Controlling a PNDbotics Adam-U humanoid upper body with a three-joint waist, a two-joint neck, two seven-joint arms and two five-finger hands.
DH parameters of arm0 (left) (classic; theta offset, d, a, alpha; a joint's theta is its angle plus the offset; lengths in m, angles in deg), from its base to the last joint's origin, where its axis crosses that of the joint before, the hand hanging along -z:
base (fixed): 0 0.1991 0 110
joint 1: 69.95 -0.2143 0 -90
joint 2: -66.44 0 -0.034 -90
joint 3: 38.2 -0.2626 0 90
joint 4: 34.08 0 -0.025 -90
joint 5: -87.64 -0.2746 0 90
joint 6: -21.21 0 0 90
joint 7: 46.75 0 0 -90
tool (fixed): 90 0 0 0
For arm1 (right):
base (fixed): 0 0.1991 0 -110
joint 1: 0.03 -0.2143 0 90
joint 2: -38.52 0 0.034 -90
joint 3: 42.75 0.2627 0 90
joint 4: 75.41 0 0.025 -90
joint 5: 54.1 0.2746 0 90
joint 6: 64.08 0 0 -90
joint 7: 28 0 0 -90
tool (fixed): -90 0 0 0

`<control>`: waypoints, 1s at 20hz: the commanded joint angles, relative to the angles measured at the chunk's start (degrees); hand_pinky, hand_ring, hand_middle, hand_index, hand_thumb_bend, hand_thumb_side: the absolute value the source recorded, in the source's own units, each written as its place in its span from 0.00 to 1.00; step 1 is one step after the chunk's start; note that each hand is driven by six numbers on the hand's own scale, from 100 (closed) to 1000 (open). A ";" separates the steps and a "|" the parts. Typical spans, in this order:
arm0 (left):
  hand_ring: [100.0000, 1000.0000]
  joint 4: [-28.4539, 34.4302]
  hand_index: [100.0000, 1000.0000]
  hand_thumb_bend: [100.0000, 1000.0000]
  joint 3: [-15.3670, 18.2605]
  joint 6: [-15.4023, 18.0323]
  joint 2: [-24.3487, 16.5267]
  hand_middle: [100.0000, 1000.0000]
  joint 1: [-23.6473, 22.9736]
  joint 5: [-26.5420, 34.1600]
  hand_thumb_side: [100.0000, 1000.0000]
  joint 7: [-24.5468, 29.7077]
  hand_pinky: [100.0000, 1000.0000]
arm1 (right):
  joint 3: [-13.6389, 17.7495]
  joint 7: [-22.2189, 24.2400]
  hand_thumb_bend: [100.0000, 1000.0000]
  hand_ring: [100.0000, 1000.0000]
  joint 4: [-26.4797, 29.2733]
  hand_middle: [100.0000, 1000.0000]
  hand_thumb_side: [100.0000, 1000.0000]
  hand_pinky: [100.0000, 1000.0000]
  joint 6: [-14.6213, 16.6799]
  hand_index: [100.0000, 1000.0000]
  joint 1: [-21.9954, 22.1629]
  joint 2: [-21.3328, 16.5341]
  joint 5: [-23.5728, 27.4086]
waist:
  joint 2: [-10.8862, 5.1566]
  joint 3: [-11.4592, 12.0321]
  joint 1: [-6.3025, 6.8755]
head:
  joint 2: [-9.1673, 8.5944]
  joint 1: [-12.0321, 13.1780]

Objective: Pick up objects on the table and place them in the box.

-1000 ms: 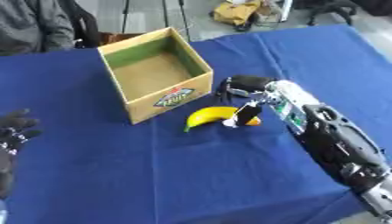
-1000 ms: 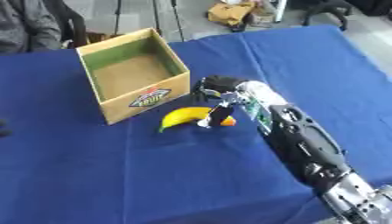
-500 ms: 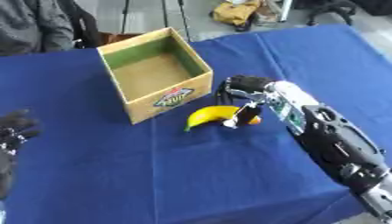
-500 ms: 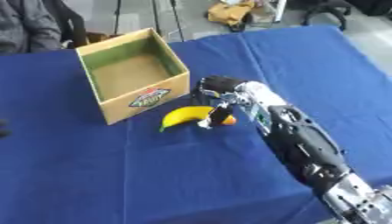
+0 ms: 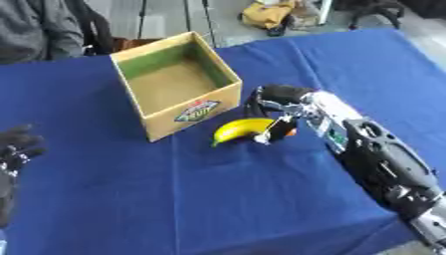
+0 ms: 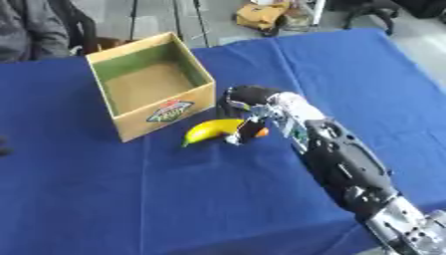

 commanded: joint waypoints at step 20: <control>0.71 0.80 0.55 0.18 -0.13 0.01 -0.38 0.70 0.67 0.16 1.00 0.14 0.70 | -0.06 2.21 0.22 0.58 0.28 0.60 0.31 0.60 0.14 0.72 -0.71 -1.34 -0.78 | -0.75 0.04 0.15 | 0.43 -0.31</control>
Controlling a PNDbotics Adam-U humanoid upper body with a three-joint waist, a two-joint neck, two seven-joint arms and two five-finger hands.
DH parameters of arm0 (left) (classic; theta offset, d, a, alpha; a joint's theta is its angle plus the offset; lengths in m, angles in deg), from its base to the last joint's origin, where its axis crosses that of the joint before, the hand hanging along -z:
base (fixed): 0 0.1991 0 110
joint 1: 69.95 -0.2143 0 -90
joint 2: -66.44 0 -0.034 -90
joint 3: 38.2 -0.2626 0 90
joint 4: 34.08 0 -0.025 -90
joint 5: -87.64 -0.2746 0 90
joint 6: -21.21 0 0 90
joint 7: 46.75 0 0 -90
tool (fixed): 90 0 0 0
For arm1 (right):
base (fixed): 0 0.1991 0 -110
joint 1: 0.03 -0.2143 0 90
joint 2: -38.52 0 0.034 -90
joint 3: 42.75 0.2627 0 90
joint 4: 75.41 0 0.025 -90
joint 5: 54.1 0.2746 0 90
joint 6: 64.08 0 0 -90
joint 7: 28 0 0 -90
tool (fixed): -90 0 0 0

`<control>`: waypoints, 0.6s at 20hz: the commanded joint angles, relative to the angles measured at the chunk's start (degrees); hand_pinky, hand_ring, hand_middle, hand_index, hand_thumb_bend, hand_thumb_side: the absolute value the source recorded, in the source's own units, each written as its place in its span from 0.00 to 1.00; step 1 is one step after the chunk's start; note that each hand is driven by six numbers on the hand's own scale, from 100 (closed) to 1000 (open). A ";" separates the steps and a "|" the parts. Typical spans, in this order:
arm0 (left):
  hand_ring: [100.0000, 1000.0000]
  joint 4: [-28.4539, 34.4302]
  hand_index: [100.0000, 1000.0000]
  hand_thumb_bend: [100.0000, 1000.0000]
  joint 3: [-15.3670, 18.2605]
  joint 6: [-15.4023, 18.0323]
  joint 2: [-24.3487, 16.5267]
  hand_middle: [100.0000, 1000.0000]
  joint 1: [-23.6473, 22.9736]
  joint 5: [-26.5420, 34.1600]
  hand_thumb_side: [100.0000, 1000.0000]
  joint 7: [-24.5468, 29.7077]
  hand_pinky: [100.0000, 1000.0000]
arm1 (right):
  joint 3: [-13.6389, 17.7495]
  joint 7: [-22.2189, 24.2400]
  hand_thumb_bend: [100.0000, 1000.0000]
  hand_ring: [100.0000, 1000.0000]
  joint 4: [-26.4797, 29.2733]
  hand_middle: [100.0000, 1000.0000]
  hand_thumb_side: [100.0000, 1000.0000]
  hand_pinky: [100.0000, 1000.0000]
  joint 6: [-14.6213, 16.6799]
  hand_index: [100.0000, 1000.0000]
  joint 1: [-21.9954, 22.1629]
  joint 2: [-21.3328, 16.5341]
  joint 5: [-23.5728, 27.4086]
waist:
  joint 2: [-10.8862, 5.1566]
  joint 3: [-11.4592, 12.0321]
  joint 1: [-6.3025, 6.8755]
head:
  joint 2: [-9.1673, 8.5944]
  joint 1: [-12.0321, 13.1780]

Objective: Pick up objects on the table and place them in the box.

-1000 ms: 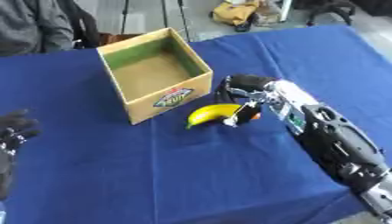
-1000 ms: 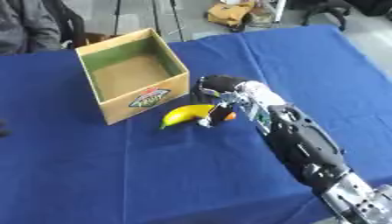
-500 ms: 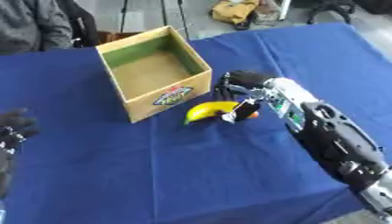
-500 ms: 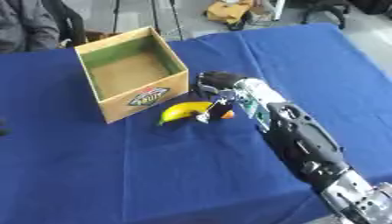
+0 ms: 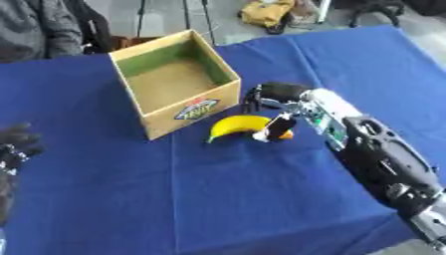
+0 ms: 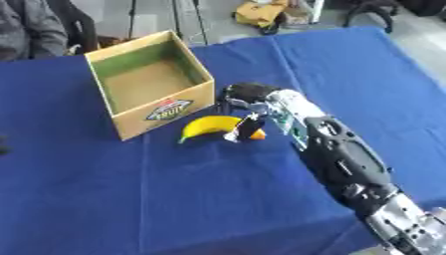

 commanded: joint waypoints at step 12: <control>0.71 0.81 0.55 0.18 -0.12 0.02 -0.35 0.70 0.68 0.19 1.00 0.10 0.70 | 0.35 0.70 0.15 0.41 0.04 0.41 0.27 0.49 0.06 0.56 -0.80 -0.92 -0.48 | -0.66 0.07 0.05 | 0.18 -0.18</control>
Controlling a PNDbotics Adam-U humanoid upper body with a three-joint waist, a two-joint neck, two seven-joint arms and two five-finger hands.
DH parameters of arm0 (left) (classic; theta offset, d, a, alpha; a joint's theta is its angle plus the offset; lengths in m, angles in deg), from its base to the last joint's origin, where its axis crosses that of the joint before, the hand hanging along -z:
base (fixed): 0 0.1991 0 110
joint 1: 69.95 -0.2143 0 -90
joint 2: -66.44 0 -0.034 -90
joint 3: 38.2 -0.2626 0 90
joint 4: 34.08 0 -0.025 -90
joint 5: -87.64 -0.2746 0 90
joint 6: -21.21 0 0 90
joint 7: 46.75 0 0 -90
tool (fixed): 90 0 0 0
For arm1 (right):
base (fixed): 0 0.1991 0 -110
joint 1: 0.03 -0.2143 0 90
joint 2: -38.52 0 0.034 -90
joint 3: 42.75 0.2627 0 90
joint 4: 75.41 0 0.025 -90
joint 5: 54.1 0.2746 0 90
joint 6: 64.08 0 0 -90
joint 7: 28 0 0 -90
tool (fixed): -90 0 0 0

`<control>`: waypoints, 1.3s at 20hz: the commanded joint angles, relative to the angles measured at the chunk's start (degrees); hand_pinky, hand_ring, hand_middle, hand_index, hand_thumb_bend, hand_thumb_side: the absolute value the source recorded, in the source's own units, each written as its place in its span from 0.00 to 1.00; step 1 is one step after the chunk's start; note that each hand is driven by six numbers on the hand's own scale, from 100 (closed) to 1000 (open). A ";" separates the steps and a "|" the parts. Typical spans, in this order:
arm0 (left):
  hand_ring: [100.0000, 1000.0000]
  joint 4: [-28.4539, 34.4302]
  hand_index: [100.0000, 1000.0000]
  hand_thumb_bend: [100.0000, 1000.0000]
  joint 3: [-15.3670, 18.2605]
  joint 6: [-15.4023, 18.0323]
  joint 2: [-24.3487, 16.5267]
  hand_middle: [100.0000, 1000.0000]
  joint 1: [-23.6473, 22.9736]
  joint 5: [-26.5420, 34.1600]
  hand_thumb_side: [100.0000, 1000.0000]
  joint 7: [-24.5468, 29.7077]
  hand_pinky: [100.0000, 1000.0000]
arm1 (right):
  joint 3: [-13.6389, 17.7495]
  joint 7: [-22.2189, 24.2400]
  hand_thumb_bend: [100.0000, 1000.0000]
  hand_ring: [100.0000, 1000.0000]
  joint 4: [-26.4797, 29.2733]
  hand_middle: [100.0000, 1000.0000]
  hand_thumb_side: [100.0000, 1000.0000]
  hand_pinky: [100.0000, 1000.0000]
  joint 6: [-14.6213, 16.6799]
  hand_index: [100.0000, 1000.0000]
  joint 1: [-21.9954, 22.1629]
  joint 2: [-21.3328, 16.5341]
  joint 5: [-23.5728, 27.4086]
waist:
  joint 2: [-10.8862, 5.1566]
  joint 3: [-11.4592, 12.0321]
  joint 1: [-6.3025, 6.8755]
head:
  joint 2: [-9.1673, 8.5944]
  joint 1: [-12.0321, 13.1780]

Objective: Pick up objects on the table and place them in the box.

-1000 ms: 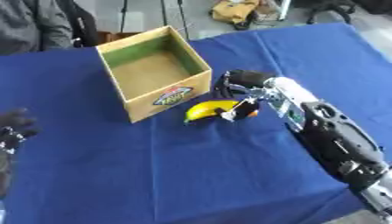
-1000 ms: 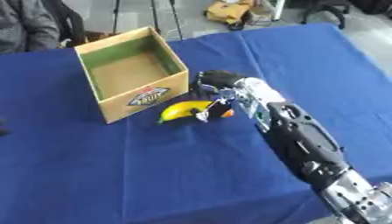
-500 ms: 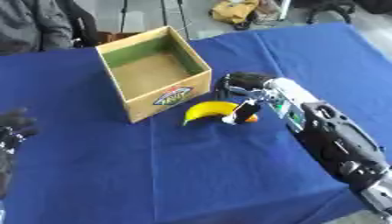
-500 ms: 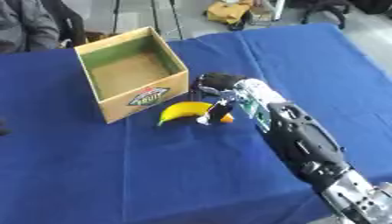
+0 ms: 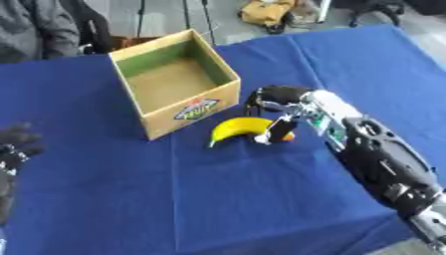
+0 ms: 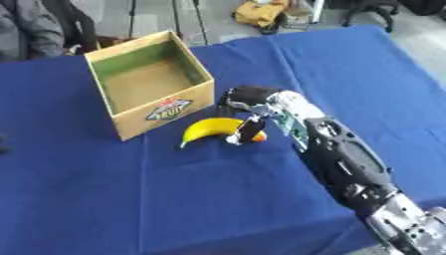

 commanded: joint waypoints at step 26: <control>0.71 0.83 0.55 0.18 0.06 0.02 -0.56 0.70 0.46 0.07 1.00 -0.04 0.70 | 0.44 -2.18 0.14 0.34 7.08 0.34 0.23 0.41 -1.63 0.48 -3.35 -4.93 2.36 | -1.07 -0.30 -0.46 | 0.20 0.10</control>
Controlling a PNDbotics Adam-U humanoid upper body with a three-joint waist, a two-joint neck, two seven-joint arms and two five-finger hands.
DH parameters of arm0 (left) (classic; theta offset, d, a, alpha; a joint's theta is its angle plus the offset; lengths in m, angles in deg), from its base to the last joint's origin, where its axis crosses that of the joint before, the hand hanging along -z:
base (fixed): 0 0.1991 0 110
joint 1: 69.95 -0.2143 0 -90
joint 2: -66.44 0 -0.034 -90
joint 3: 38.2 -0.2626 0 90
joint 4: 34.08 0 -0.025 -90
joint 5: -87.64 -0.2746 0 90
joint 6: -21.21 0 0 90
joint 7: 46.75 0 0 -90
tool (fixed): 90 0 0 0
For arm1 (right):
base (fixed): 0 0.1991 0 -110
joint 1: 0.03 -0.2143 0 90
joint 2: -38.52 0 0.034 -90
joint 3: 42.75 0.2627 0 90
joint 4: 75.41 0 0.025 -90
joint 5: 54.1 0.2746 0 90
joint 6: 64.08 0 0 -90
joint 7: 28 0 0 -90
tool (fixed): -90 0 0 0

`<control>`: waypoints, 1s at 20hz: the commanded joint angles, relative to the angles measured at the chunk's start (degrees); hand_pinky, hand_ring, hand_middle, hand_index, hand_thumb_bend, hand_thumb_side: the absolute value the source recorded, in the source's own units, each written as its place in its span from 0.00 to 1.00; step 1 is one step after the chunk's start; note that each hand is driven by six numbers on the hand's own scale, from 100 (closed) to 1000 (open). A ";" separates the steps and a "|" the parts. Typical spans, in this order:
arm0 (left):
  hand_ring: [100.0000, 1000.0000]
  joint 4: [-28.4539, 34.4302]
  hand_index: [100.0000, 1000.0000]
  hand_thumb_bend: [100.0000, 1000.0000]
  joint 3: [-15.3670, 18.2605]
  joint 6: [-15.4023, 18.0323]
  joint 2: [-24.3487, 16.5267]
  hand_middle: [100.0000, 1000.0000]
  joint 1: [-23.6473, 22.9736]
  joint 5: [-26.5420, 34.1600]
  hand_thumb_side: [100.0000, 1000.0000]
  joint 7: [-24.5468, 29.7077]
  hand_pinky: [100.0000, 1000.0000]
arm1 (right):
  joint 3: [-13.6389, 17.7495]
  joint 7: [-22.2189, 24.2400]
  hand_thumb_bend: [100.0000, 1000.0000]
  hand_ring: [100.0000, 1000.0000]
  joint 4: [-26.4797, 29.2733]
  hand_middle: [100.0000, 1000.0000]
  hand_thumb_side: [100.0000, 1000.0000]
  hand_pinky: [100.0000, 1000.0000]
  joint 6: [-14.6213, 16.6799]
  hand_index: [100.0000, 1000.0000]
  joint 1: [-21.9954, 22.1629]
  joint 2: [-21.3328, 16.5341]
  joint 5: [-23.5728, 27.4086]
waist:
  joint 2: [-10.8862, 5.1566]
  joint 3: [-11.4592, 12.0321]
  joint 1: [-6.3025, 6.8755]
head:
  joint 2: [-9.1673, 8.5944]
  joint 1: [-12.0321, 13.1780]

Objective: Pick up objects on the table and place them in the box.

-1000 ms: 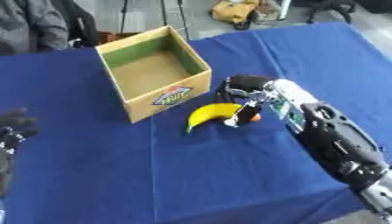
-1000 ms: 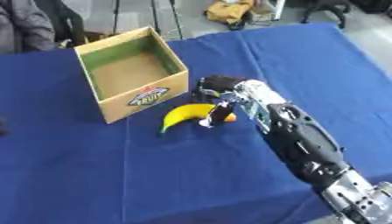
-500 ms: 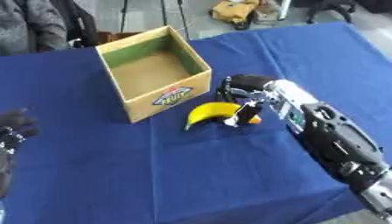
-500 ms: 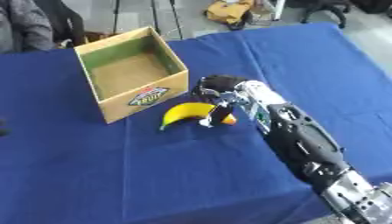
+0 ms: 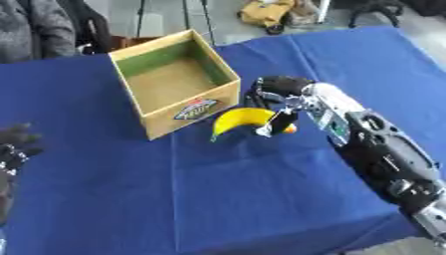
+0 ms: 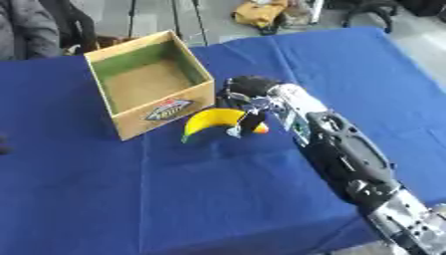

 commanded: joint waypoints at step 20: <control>0.70 2.40 0.55 0.19 -2.86 -0.79 0.68 0.70 5.97 0.56 1.00 2.43 0.70 | 4.35 -2.09 0.16 0.35 2.21 0.34 0.22 0.42 -3.54 0.48 -11.78 -9.02 -0.39 | 2.19 12.50 -2.11 | -5.82 -2.26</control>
